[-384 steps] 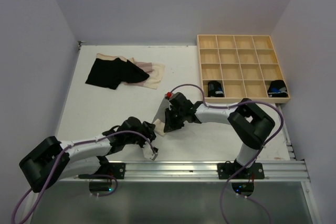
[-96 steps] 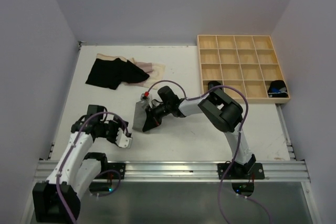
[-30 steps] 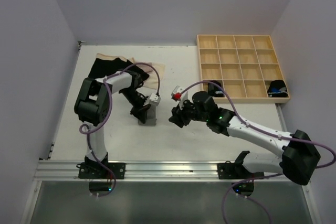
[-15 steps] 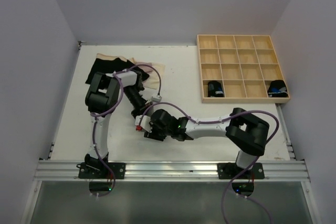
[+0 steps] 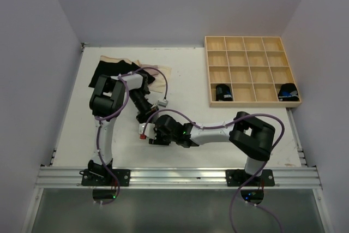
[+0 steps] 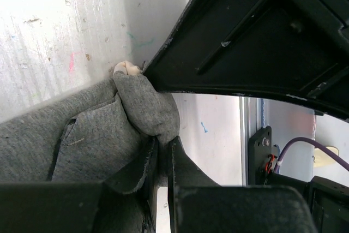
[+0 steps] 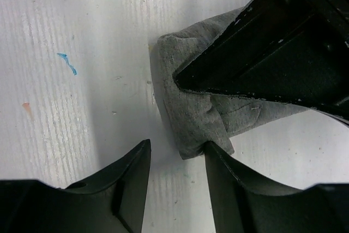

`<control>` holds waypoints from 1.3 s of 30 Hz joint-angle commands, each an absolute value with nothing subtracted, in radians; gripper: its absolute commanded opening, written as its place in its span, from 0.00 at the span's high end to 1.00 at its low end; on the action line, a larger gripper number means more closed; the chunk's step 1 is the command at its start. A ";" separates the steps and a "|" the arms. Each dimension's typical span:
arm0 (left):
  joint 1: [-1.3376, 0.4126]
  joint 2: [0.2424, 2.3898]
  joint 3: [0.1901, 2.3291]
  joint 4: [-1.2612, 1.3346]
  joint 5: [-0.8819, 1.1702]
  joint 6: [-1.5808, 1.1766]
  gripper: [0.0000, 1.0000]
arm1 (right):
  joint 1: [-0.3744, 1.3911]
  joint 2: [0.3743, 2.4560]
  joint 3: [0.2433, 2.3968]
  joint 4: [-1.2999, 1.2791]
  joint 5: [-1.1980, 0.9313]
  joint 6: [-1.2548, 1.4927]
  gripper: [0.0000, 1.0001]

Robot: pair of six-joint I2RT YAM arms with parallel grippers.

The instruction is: Roll the underwear

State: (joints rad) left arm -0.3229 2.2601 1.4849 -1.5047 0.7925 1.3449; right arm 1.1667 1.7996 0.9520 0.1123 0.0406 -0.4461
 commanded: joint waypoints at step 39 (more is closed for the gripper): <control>-0.239 2.154 1.489 -1.298 0.713 1.376 0.52 | 1.072 1.908 1.019 0.072 -0.284 -0.316 1.00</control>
